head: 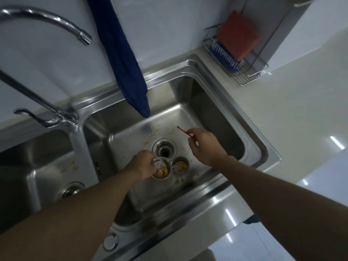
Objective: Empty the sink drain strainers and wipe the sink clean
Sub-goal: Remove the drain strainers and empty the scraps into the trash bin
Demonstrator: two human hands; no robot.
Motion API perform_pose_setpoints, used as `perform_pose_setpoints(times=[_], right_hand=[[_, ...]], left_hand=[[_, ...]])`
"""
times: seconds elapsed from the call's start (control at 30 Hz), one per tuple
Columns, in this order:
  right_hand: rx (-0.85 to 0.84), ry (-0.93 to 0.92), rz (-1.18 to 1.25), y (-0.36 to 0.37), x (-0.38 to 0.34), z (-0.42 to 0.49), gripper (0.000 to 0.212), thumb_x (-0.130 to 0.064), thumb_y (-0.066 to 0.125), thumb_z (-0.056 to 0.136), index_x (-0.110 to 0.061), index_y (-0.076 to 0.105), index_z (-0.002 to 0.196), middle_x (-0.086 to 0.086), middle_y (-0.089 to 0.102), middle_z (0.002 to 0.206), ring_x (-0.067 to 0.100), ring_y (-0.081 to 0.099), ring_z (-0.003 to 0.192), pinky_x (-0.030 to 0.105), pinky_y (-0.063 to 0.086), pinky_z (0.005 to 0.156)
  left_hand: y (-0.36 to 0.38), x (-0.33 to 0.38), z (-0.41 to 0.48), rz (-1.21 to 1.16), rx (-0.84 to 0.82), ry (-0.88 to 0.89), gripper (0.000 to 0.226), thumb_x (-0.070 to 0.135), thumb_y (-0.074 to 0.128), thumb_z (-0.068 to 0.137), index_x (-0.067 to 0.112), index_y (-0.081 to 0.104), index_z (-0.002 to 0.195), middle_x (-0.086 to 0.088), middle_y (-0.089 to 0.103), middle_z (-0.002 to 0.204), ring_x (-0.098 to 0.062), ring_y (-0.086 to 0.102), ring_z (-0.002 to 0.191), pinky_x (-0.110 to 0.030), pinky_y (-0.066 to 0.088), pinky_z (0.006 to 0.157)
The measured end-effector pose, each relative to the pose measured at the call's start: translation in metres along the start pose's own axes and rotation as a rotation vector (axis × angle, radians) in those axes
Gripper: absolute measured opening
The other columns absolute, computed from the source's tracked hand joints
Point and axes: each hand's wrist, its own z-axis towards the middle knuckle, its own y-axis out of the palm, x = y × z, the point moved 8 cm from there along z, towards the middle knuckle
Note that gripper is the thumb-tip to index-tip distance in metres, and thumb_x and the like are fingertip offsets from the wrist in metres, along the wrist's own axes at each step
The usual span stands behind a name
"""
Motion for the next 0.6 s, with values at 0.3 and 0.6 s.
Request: perform_pose_setpoints(times=[0.3,0.6], right_hand=[[0.214,0.21,0.082,-0.085,0.011,-0.061,0.04,-0.056,0.06,0.091,-0.021,0.063,0.109,-0.005,0.066,0.08,0.008,0.061,0.071,0.02,0.044,0.059],[0.536,0.428,0.236,-0.157,0.076,-0.167,0.016,-0.031,0.064,0.094,-0.018,0.07,0.101,-0.008,0.065,0.081,0.006,0.06,0.074,0.009,0.037,0.057]], left_hand=[[-0.067,0.132,-0.013,-0.104,0.17,0.215,0.031,0.016,0.052,0.097,0.022,0.047,0.068,0.004,0.052,0.069,-0.011,0.049,0.064,-0.024,0.031,0.052],[-0.045,0.289,-0.045,-0.153,0.095,0.404,0.018,0.017,0.048,0.099,0.012,0.062,0.11,-0.006,0.066,0.109,-0.02,0.063,0.101,-0.034,0.053,0.083]])
